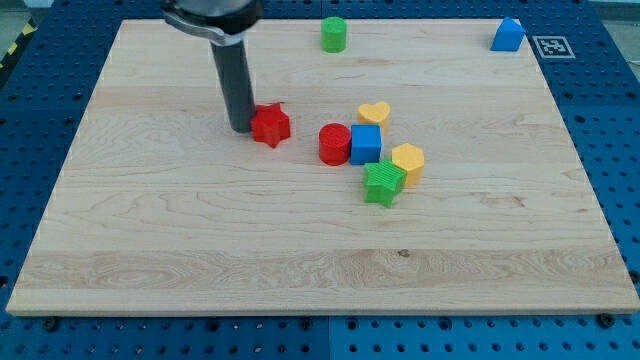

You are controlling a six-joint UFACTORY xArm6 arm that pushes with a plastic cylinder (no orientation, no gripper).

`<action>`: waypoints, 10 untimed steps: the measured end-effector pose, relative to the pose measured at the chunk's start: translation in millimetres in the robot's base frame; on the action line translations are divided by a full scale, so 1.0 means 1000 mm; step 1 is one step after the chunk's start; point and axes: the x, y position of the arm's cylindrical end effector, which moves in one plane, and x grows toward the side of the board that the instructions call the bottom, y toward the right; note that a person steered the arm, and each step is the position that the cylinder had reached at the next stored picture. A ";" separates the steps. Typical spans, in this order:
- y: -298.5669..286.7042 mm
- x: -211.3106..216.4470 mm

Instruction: Move your arm to the green circle

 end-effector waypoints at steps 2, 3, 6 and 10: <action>0.040 0.004; 0.023 -0.016; 0.037 -0.214; 0.133 -0.214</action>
